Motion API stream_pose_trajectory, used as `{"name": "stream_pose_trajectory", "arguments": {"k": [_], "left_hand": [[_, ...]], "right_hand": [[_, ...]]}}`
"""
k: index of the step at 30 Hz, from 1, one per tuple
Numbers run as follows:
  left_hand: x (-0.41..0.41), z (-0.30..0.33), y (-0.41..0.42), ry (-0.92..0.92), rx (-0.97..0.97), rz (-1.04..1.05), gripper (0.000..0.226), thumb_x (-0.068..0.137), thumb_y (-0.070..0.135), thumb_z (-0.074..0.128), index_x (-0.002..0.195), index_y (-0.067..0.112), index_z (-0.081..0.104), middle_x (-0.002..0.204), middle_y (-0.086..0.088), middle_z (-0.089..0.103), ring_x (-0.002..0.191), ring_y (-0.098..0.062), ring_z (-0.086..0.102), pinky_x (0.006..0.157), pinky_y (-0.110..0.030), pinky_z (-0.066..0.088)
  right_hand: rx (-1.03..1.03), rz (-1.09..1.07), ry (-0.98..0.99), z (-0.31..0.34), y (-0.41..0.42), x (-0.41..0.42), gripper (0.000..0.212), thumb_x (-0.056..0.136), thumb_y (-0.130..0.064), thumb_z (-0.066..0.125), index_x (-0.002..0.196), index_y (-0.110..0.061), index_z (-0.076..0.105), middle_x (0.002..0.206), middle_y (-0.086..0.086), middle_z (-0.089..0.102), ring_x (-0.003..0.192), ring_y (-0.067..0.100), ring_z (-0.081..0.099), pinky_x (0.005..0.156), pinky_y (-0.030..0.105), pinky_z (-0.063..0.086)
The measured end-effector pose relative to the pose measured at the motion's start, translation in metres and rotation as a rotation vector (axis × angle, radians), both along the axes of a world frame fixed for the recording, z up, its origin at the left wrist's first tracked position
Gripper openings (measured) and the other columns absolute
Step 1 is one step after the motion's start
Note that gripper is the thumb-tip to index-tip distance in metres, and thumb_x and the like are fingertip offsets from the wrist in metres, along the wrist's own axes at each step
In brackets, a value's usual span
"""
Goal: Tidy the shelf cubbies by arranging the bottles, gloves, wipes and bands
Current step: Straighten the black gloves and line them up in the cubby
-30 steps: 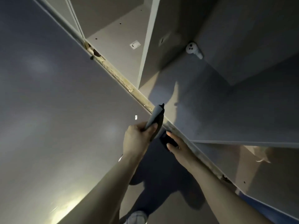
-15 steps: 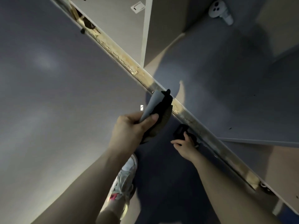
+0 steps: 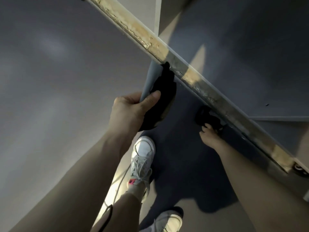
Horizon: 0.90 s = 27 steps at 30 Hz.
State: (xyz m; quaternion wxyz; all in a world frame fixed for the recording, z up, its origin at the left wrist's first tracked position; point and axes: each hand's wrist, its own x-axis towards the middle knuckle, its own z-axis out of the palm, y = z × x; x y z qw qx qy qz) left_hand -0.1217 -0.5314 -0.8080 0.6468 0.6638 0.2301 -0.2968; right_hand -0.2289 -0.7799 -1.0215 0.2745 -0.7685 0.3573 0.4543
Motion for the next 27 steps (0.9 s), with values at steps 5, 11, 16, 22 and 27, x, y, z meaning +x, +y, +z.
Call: {"name": "stream_pose_trajectory", "arguments": {"k": [5, 11, 16, 22, 27], "left_hand": [[0.005, 0.017, -0.004, 0.017, 0.024, -0.01, 0.01, 0.083, 0.019, 0.07, 0.081, 0.009, 0.07, 0.069, -0.011, 0.063, 0.053, -0.019, 0.063, 0.05, -0.031, 0.059], [0.003, 0.085, -0.007, 0.002, 0.055, -0.049, 0.008, 0.085, 0.019, 0.069, 0.084, 0.011, 0.069, 0.076, -0.011, 0.063, 0.046, -0.01, 0.061, 0.043, -0.02, 0.051], [-0.014, 0.178, -0.018, -0.011, 0.054, -0.089, 0.015, 0.084, 0.02, 0.071, 0.091, 0.007, 0.07, 0.072, -0.01, 0.063, 0.042, -0.006, 0.059, 0.042, -0.017, 0.049], [-0.039, 0.327, -0.025, -0.003, 0.05, -0.163, 0.027, 0.08, 0.026, 0.074, 0.085, -0.001, 0.069, 0.074, -0.011, 0.062, 0.062, -0.02, 0.057, 0.056, -0.026, 0.046], [-0.021, 0.457, -0.041, -0.063, 0.013, -0.355, 0.03, 0.081, 0.027, 0.074, 0.075, -0.002, 0.069, 0.056, -0.001, 0.065, 0.062, -0.019, 0.062, 0.059, -0.029, 0.041]], "right_hand": [[0.112, -0.176, 0.052, 0.045, 0.02, -0.007, 0.046, 0.103, -0.018, 0.031, 0.145, -0.001, 0.028, 0.145, 0.01, 0.037, 0.132, 0.027, 0.04, 0.108, 0.033, 0.034], [0.329, -0.479, 0.083, 0.156, 0.062, -0.019, 0.036, 0.099, -0.011, 0.045, 0.129, 0.007, 0.052, 0.126, 0.019, 0.059, 0.12, 0.026, 0.057, 0.103, 0.032, 0.045], [0.46, -0.588, -0.056, 0.299, 0.079, -0.045, 0.035, 0.094, -0.02, 0.058, 0.115, 0.008, 0.061, 0.113, 0.019, 0.067, 0.095, 0.018, 0.067, 0.08, 0.018, 0.054], [0.41, -0.623, -0.264, 0.499, 0.084, -0.081, 0.039, 0.07, -0.004, 0.081, 0.088, -0.011, 0.048, 0.079, 0.007, 0.061, 0.051, 0.006, 0.062, 0.049, 0.021, 0.049], [0.491, -0.72, -0.448, 0.668, 0.085, -0.076, 0.035, 0.071, -0.017, 0.083, 0.099, -0.015, 0.064, 0.089, -0.002, 0.072, 0.072, 0.002, 0.067, 0.061, 0.013, 0.046]]}}
